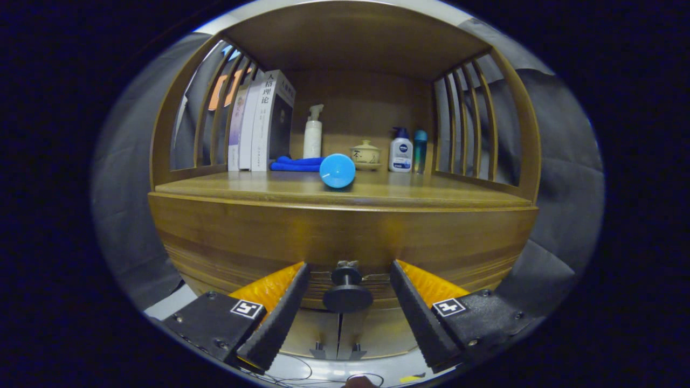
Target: Pull open the drawer, take out the items inside it, and place them on the countertop above the cabinet.
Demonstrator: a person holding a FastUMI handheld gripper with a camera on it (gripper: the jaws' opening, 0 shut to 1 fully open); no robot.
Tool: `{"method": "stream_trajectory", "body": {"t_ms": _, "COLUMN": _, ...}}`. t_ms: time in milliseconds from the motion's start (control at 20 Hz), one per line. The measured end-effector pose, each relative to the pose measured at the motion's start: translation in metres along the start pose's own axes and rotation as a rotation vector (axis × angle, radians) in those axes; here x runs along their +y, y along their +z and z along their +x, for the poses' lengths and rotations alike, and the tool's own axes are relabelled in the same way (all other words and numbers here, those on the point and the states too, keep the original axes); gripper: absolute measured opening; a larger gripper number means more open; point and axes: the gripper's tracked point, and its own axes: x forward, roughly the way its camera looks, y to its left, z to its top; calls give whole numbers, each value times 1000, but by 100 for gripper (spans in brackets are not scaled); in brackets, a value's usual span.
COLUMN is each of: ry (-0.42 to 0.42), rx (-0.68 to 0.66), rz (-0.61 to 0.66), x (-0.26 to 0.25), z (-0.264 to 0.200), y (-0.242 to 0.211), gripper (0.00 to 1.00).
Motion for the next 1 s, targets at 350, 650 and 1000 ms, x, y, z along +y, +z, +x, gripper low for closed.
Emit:
{"method": "stream_trajectory", "body": {"t_ms": 350, "ry": -2, "rx": 57, "rz": 4, "x": -1, "z": -2, "y": 1, "gripper": 99}}
{"method": "stream_trajectory", "body": {"t_ms": 650, "ry": 40, "rx": 59, "rz": 60, "x": -5, "z": -38, "y": 15, "gripper": 100}}
{"method": "stream_trajectory", "body": {"t_ms": 1000, "ry": 135, "rx": -36, "rz": 21, "x": -4, "z": -125, "y": 45, "gripper": 100}}
